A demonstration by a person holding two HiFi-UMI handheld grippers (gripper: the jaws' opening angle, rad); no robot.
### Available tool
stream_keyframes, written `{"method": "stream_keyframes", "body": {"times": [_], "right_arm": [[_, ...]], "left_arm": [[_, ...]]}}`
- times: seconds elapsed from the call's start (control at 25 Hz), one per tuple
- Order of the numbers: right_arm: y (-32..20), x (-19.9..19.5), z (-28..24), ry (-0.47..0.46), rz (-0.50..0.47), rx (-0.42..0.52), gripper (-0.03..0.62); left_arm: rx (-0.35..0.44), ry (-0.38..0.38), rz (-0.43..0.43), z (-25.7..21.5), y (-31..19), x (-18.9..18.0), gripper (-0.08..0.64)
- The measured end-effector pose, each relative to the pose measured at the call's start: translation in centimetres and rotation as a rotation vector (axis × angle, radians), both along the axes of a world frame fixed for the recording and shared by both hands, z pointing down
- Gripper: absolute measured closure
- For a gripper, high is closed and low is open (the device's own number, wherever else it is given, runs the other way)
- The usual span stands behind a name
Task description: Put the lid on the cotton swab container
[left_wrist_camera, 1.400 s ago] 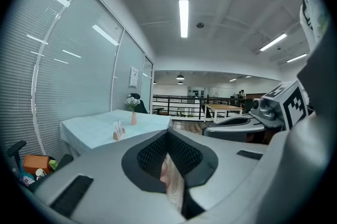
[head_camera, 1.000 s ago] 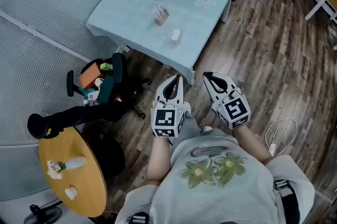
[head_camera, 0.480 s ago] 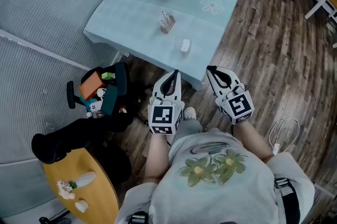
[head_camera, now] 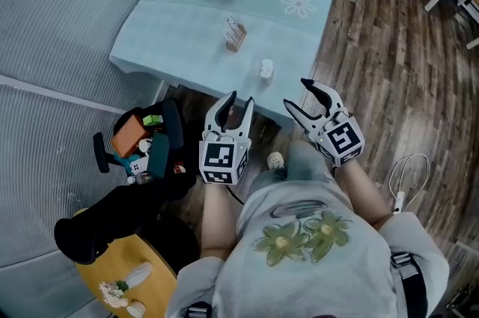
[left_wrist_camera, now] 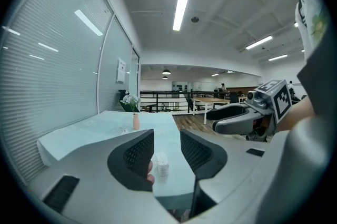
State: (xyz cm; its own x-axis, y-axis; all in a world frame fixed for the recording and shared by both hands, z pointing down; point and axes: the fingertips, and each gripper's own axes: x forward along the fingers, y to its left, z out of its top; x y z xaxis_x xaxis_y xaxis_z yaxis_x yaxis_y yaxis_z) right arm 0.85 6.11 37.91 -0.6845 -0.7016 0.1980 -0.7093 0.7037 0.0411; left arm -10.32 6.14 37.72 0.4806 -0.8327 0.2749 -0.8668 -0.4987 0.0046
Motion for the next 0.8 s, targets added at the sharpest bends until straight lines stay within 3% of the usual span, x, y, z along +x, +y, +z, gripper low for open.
{"method": "stream_keyframes", "body": {"times": [0.16,0.24,0.44,0.8], "right_arm": [[-1.4,-0.4,1.3,0.039,-0.03,-0.022,0.284],[-2.2,-0.7,2.0,0.061,-0.048,-0.033,0.258],[-4.8,-1.1,4.0,0.1,-0.085,-0.071,0.255],[-8.5,-2.2,8.4,0.18,-0.157,-0.169,0.255]], "left_arm": [[-0.007,-0.161,0.113,1.6,-1.7,0.1,0.31],[-0.021,-0.2,0.155,2.1,-2.8,-0.1,0.283],[-0.061,-0.214,0.181,3.3,-6.4,-0.8,0.265],[-0.244,-0.199,0.287,8.8,-9.5,-0.3,0.255]]}}
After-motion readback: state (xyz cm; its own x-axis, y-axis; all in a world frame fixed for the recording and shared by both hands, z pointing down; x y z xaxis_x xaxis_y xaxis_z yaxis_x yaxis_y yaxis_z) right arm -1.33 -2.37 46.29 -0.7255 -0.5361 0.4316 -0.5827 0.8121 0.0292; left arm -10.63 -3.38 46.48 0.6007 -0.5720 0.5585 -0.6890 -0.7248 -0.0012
